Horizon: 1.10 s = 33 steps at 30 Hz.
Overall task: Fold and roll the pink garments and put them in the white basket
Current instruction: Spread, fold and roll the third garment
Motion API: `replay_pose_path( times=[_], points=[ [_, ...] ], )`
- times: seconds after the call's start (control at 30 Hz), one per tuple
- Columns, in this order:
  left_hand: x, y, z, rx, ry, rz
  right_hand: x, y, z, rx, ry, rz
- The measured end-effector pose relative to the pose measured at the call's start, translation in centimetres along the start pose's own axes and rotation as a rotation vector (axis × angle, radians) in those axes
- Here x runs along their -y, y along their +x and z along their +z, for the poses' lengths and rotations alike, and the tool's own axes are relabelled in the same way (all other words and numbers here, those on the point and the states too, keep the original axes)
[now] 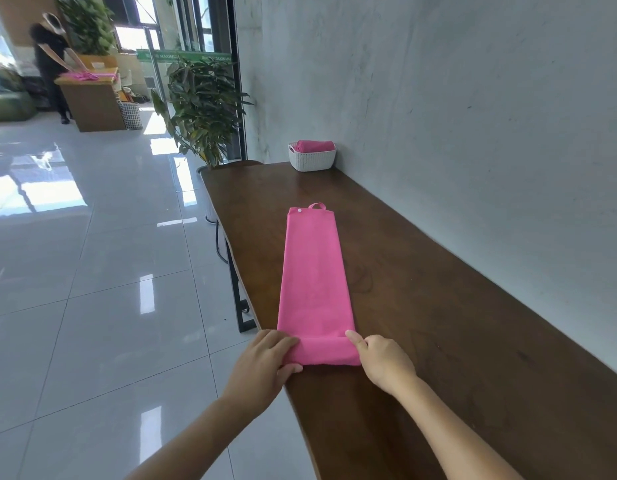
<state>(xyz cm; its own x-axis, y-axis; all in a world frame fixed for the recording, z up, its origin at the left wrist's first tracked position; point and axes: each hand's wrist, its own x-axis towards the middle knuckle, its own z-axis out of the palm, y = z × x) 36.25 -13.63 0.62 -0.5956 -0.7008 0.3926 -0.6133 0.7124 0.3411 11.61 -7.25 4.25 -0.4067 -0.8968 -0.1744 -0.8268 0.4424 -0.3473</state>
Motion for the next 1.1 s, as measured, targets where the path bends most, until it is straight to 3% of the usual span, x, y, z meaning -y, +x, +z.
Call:
replay_pose_path(
  times=[0.13, 0.2, 0.3, 0.63, 0.73, 0.97, 1.1],
  points=[
    [0.2, 0.5, 0.3, 0.042, 0.066, 0.072, 0.4, -0.8, 1.2, -0.394, -0.075, -0.085],
    [0.3, 1.1, 0.1, 0.070, 0.075, 0.090, 0.2, -1.0, 2.0, -0.476, -0.064, -0.209],
    [0.1, 2.2, -0.8, 0.197, 0.020, 0.005, -0.6, -1.1, 2.9, -0.421, -0.040, -0.346],
    [-0.4, 2.0, -2.6, 0.406, -0.211, -0.217, -2.2, -3.4, 3.0, -0.227, 0.102, -0.345],
    [-0.2, 1.7, -2.5, 0.457, -0.404, -0.334, -2.7, -3.9, 3.1, -0.205, 0.144, -0.342],
    [-0.8, 1.5, -1.8, 0.306, -0.603, -0.607, -2.3, -4.2, 2.9, -0.205, 0.181, -0.271],
    [-2.0, 0.8, -1.3, 0.073, -0.360, -0.574, -1.8, -3.6, 2.0, -0.147, 0.200, -0.221]
  ],
)
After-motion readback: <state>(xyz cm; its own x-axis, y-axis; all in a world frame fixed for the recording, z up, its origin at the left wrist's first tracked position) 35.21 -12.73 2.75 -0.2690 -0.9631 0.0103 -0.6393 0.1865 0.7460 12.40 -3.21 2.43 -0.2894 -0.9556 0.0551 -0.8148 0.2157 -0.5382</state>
